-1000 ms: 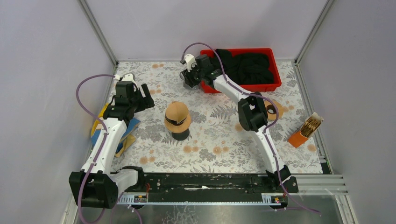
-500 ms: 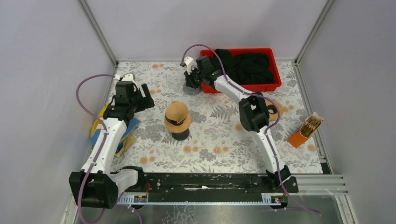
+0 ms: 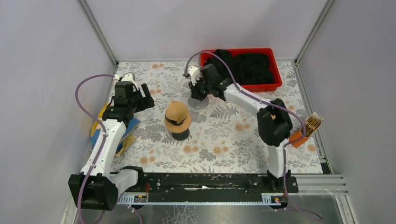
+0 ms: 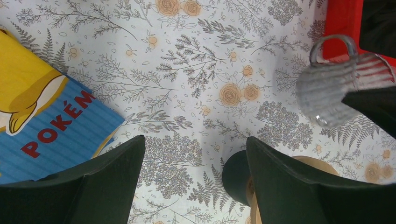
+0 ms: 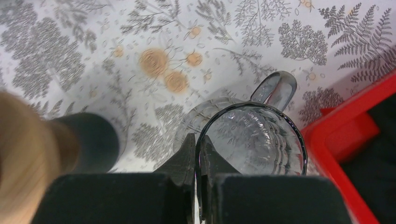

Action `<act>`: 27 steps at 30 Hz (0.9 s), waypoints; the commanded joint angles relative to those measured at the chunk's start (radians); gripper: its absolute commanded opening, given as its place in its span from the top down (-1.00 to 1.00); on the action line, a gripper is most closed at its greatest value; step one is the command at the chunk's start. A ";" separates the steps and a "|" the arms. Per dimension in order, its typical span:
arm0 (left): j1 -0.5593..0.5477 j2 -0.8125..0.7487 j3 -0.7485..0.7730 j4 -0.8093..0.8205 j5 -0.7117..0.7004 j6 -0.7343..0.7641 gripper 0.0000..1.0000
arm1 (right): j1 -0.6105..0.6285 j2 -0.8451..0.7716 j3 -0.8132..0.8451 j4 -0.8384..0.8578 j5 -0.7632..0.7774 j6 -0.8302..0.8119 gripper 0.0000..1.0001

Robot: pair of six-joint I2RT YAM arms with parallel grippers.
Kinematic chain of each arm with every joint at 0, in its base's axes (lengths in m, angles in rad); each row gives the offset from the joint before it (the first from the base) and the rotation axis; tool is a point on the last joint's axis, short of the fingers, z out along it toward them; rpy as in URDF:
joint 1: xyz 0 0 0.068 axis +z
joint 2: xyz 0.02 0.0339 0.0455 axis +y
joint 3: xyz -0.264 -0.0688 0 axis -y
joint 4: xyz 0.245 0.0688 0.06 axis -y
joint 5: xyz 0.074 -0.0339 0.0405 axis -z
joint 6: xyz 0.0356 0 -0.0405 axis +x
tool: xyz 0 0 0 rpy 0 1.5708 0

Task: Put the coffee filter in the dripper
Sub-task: Move the coffee server to the center of the board.

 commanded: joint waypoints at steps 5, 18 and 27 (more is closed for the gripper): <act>0.010 -0.028 -0.008 0.071 0.010 0.011 -0.73 | 0.064 -0.335 -0.293 0.166 0.150 0.104 1.00; 0.019 -0.030 -0.011 0.073 0.002 0.007 -0.73 | 0.080 -0.593 -0.675 0.277 0.438 0.227 1.00; 0.020 -0.038 -0.014 0.076 0.000 0.003 -0.73 | 0.085 -0.597 -0.797 0.363 0.441 0.250 1.00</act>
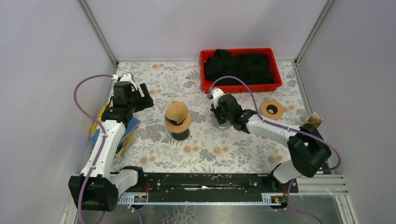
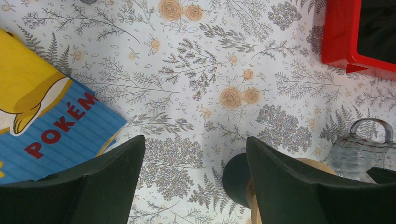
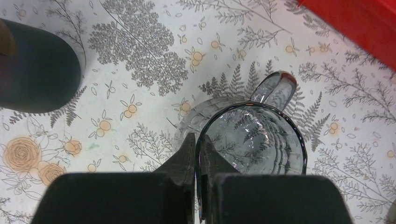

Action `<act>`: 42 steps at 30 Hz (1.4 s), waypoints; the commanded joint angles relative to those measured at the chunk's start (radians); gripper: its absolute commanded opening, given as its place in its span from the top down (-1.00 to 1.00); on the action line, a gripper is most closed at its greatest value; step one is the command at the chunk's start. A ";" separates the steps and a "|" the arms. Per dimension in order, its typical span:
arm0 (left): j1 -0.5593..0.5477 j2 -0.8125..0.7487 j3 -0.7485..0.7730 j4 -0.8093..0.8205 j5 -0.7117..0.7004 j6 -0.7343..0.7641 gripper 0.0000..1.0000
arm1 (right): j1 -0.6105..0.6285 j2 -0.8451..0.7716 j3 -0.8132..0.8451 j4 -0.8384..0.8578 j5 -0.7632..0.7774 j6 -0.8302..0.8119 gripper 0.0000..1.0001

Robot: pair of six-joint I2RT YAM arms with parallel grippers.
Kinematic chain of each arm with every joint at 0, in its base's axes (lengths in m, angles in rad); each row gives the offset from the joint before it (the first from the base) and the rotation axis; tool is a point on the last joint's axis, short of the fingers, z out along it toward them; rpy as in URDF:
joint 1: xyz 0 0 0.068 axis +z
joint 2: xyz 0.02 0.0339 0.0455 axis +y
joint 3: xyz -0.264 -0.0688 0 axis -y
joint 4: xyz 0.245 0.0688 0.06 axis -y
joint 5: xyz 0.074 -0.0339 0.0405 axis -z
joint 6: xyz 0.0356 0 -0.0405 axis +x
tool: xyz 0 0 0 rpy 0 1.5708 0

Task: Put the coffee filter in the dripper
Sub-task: Move the coffee server to the center of the board.

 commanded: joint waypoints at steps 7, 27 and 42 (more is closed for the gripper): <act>0.009 -0.030 -0.013 0.073 -0.004 0.004 -0.73 | 0.041 -0.020 -0.036 0.115 0.022 0.056 0.96; 0.010 -0.041 0.001 0.073 0.033 0.003 -0.74 | 0.072 -0.097 0.026 -0.031 0.015 0.119 -0.09; 0.009 -0.127 0.107 0.027 0.039 -0.025 -0.78 | 0.050 -0.212 0.122 -0.286 0.182 0.134 -0.59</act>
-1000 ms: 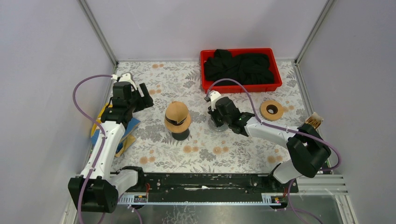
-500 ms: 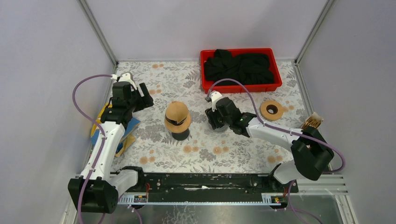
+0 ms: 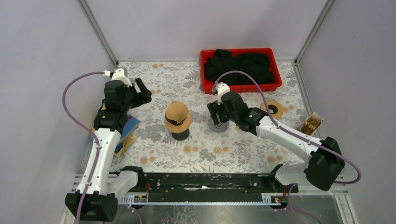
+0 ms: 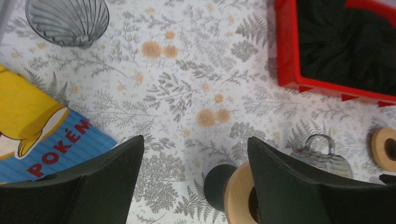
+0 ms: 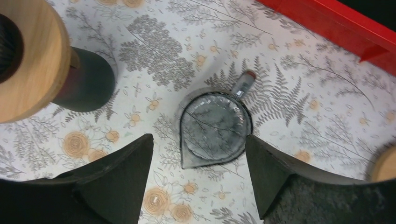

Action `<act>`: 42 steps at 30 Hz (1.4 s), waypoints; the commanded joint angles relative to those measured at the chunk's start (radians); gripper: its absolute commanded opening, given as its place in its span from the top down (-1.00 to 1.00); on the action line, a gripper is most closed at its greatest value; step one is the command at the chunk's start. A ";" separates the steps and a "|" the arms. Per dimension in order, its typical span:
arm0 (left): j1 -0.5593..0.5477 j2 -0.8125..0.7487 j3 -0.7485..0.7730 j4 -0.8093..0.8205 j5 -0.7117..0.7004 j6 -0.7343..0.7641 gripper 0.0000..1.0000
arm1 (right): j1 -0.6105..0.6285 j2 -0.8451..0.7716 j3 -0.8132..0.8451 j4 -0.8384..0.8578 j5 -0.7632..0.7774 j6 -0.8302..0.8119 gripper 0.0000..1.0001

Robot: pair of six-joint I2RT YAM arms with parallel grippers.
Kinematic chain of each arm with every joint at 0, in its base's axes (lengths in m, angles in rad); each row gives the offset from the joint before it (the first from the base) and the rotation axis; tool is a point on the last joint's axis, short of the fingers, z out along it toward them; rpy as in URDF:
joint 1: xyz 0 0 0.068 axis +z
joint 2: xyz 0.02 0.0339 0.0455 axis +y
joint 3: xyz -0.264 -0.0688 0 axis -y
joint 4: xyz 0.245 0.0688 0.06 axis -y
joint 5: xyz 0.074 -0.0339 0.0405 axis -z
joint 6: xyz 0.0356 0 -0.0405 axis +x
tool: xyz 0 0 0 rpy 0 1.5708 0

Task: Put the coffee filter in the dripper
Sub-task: Move the coffee server to the center of the board, then pick up the dripper holder from the center of the board.

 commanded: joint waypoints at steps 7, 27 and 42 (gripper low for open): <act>0.009 -0.051 0.080 0.013 -0.042 -0.009 -0.80 | -0.149 -0.061 0.025 -0.095 0.122 0.062 -0.70; -0.133 -0.144 -0.065 0.033 -0.319 0.054 -1.00 | -0.616 0.141 0.034 -0.014 0.160 0.240 -0.91; -0.163 -0.164 -0.103 0.045 -0.358 0.050 -1.00 | -0.774 0.356 0.125 -0.041 0.023 0.241 -0.83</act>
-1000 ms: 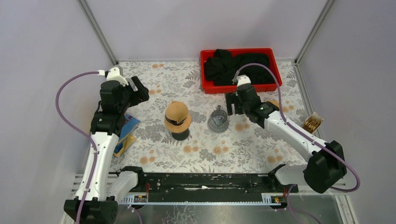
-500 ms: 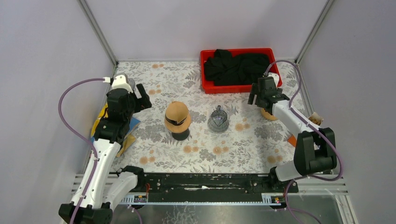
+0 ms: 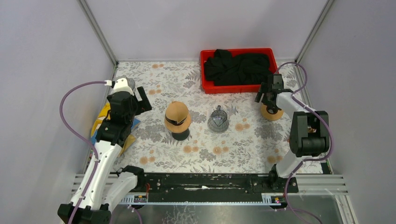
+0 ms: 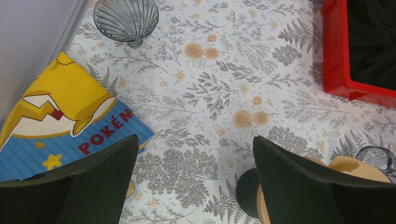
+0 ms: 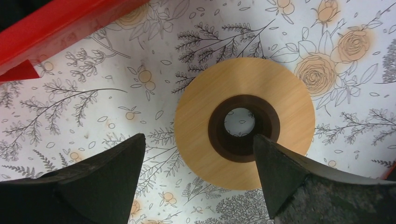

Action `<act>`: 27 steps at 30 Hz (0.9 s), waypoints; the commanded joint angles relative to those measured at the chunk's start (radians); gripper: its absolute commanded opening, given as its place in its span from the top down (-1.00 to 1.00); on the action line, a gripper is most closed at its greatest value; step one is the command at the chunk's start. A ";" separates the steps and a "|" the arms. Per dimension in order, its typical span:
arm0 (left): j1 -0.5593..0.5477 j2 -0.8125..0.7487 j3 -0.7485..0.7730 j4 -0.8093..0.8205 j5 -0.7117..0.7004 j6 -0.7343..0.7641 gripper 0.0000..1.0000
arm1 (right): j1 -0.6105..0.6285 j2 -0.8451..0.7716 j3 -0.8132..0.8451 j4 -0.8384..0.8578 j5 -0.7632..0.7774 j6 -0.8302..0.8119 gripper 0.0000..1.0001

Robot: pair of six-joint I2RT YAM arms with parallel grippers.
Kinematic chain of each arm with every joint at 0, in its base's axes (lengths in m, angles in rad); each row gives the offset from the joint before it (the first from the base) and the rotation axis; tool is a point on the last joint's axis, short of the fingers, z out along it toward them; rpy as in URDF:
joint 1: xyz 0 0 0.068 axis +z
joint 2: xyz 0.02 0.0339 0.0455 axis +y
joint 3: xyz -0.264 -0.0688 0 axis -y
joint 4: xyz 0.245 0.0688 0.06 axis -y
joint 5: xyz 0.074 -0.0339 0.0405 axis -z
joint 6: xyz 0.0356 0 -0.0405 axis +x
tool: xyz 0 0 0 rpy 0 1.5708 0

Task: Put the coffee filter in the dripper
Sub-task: Pick up the dripper holder from the center of the board.

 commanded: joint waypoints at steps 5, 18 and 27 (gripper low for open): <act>-0.016 -0.020 -0.009 0.057 -0.030 0.014 -1.00 | -0.035 0.098 0.079 -0.012 -0.082 0.001 -0.67; -0.024 -0.026 -0.015 0.057 -0.037 0.016 -1.00 | -0.049 0.176 0.097 -0.033 -0.093 -0.006 -0.26; -0.024 -0.030 -0.018 0.059 -0.029 0.014 -1.00 | -0.049 0.147 0.086 -0.051 -0.110 -0.009 0.19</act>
